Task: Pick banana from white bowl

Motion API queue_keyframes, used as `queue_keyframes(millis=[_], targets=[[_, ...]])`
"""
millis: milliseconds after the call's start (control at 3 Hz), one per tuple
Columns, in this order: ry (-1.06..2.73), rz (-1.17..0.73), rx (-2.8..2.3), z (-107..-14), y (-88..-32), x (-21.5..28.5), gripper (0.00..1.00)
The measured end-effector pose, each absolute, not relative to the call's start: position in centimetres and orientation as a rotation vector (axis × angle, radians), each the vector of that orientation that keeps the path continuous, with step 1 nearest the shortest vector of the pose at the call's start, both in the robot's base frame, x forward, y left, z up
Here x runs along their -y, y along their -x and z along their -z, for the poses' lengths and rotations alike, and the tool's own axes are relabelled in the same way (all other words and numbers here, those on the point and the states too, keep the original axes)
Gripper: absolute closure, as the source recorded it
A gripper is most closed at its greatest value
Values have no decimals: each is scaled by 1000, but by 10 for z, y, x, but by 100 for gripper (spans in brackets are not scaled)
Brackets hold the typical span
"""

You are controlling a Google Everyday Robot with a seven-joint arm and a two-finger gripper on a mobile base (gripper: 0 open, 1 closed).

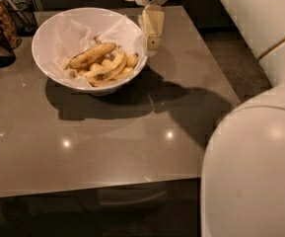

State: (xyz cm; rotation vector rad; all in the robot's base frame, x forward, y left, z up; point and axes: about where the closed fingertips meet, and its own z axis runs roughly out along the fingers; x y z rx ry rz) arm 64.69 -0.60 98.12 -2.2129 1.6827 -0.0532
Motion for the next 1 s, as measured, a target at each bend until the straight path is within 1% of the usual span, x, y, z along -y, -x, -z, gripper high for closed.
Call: queue_keyframes(millis=[333,667,1000], targets=[[2224,34,-1670,-980,-652,-4,11],[2227,22,-1661,-980,-656,-12,19],[2220,11,-1650,-981,-662,-14,24]])
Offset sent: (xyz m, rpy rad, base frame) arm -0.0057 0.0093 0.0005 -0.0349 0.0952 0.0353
